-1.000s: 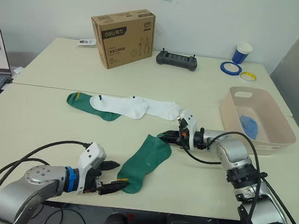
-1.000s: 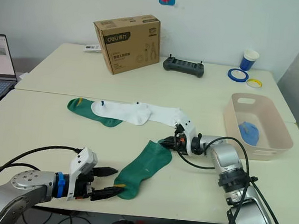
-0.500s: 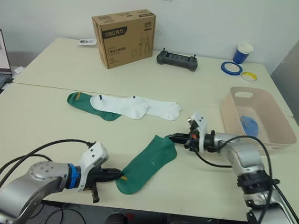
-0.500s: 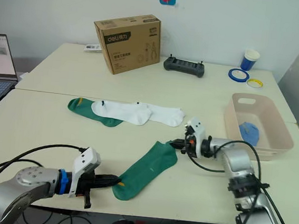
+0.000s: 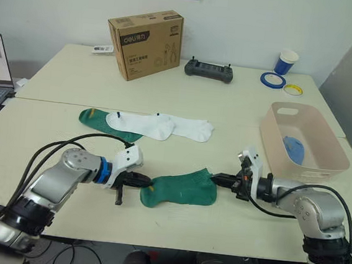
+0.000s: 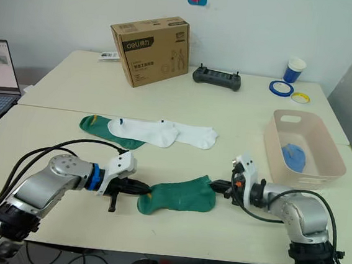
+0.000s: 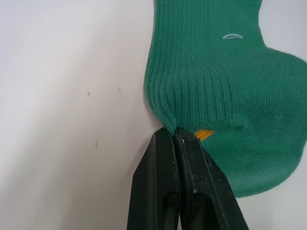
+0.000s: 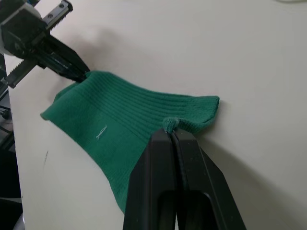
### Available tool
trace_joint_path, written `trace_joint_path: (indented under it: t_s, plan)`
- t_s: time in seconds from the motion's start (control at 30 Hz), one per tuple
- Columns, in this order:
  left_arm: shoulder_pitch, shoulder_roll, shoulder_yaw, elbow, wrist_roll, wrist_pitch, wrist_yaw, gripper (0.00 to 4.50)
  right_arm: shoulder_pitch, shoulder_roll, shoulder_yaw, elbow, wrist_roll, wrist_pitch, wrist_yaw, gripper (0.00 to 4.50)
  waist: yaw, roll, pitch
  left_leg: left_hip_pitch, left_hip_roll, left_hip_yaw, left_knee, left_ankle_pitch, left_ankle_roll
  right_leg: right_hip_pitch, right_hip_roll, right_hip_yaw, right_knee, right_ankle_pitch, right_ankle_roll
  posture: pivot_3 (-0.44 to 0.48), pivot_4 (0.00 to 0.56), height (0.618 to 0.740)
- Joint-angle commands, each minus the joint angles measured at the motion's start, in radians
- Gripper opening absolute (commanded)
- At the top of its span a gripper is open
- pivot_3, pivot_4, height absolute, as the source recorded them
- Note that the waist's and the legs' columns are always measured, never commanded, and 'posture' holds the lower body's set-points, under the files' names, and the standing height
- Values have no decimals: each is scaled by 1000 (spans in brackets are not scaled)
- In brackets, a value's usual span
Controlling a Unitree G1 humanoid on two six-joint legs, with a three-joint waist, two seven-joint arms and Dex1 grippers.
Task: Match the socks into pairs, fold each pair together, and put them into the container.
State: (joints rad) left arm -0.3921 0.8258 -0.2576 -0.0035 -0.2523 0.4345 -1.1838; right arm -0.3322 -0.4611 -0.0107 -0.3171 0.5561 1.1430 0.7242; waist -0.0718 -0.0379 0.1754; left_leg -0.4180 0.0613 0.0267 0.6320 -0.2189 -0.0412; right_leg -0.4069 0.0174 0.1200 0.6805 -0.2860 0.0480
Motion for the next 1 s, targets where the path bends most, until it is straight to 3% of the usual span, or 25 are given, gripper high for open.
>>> trace_joint_path:
  t_s: [0.03, 0.13, 0.27, 0.33, 0.47, 0.67, 0.9, 1.0]
  plan:
    - [-8, -15, -26, 18, 23, -33, -38, 205, 11, 4, -52, -46, 31, 2, -45, 0, 0, 0, 0, 0, 0, 0, 0, 0, 0, 0, 0, 0, 0, 0, 0, 0, 150, 740]
    - [30, 1, 37, -5, -11, 5, -24, 893, 24, -35, -99, -40, 54, -11, -36, 659, 0, 0, 0, 0, 0, 0, 0, 0, 0, 0, 0, 0, 0, 0, 1, 0, 150, 740]
    - [76, 18, 117, -11, -40, 37, 18, 2179, 38, -88, -116, -8, 47, -47, -20, 2092, -3, 0, 0, 0, 1, 0, 0, 0, 0, 0, 0, 0, 0, 0, 1, 0, 150, 740]
    - [141, -1, 227, -87, -176, 186, 49, 2484, 29, -96, -128, 12, 80, -27, -5, 2733, -11, 0, 0, 1, 1, -1, 0, 0, 0, 0, 1, 0, 1, 0, 1, 0, 150, 740]
    - [315, -11, 320, -239, -270, 319, 117, 2484, 41, -85, -112, 32, 133, -7, 28, 2733, -18, 0, 0, 1, 3, -1, 0, 0, 0, 0, 2, 0, 1, 0, 1, 0, 150, 740]
    - [434, -41, 345, -335, -292, 371, 223, 2484, 15, -56, -91, 83, 130, -21, 7, 2733, -9, -1, 0, 1, 1, -2, 0, 0, 0, 1, 0, 0, 0, 0, 0, 0, 150, 740]
    - [428, -114, 273, -361, -278, 361, 308, 2484, -44, -37, -13, 160, 101, -67, 31, 2733, -3, 1, -2, 2, 0, 0, 1, 0, 0, 2, -1, 0, 0, 0, 1, 0, 150, 740]
    - [418, -123, 263, -364, -281, 366, 323, 1946, -47, -39, -4, 171, 106, -76, 43, 2183, 4, 1, -2, 2, -1, 0, 2, 0, 0, 3, -1, 1, 0, 0, 1, 0, 150, 740]
